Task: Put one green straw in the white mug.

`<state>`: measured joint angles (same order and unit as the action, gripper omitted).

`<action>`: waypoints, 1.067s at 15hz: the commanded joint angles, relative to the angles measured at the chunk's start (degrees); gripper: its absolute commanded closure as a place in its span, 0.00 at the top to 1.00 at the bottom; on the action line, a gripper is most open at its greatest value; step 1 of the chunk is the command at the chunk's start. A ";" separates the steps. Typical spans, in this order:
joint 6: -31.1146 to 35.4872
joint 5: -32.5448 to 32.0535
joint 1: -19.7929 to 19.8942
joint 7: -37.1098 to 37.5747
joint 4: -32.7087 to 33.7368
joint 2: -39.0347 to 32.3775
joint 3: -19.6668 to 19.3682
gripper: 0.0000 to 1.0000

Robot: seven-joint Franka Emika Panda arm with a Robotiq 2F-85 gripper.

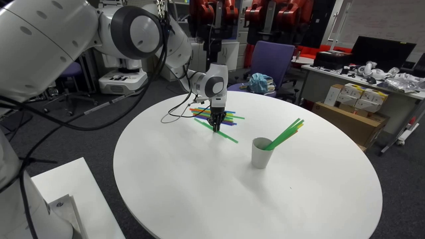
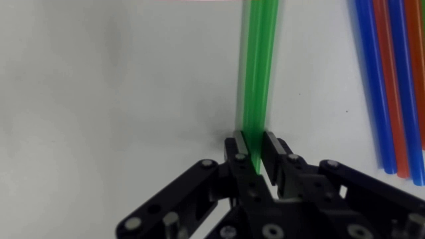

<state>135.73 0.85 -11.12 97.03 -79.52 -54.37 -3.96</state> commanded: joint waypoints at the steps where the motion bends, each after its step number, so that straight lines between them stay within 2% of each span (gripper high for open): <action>1: -2.16 1.23 0.74 -1.85 -1.05 1.56 0.47 0.00; 2: -2.10 1.25 0.75 -1.82 -1.08 1.59 0.47 0.00; 3: -2.06 1.25 0.73 -1.72 -1.10 1.62 0.43 0.08; 4: -1.98 1.22 0.70 -1.66 -1.14 1.62 0.38 0.29; 12: -1.69 1.53 1.86 -1.09 -1.22 2.06 -0.44 0.86; 13: -1.66 1.61 2.13 -1.08 -1.33 2.20 -0.54 0.91; 16: -1.35 1.68 2.76 -1.29 -2.26 2.94 -0.62 0.96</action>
<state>135.58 1.08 -9.15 97.04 -79.55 -54.36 -4.68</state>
